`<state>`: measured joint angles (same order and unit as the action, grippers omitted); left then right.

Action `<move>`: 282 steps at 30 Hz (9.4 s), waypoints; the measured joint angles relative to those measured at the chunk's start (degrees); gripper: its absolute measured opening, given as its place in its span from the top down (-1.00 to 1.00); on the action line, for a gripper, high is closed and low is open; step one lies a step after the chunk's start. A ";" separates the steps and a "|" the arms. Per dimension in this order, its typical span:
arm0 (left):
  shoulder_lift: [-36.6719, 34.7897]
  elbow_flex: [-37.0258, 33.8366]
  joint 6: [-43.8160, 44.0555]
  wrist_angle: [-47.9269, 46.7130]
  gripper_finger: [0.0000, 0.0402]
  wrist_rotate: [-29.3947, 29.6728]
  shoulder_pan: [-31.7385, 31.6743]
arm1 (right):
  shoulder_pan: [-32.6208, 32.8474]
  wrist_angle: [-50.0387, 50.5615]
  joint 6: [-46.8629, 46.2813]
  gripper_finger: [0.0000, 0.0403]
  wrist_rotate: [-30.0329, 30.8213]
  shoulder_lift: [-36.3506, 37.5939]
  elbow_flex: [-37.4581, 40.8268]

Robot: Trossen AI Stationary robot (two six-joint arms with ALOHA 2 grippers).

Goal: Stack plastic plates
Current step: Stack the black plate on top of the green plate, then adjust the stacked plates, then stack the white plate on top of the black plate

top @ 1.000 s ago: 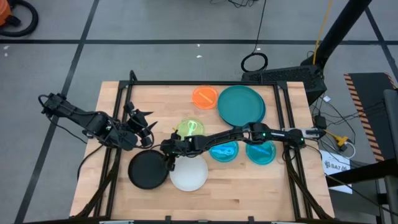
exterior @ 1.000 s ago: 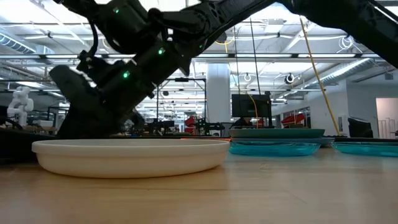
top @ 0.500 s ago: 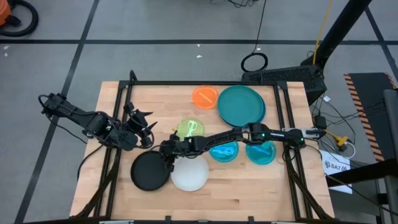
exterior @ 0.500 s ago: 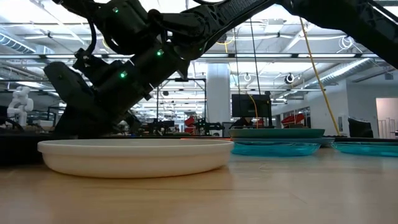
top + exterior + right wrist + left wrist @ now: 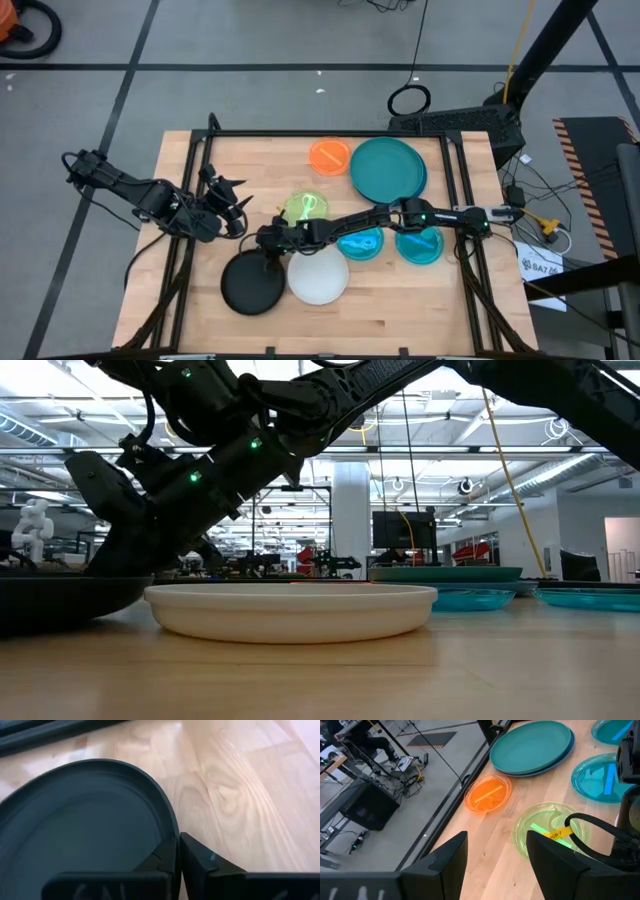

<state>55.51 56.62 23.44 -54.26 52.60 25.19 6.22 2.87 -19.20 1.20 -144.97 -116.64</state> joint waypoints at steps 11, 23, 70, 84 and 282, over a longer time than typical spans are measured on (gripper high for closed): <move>0.00 0.00 0.75 -0.05 -0.04 -0.02 -0.01 | -1.40 -3.57 -1.05 0.98 -7.09 1.92 0.02; -0.02 0.00 3.17 -1.56 -0.04 -0.04 3.48 | -4.95 14.07 3.78 0.98 -10.18 10.45 0.00; 8.03 0.02 -11.05 11.19 -0.04 10.01 -10.54 | -26.33 14.37 9.65 0.98 4.56 71.57 60.83; 8.02 0.02 -15.96 11.10 -0.04 10.01 -28.57 | -46.58 9.17 16.35 0.98 -5.27 72.35 67.14; 7.96 -0.02 -16.66 -0.50 -0.04 1.30 -25.79 | 0.66 38.08 2.36 0.22 1.53 21.44 21.68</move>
<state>63.46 56.60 6.79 -54.76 53.90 -0.60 6.87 40.95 -16.83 2.73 -123.52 -94.96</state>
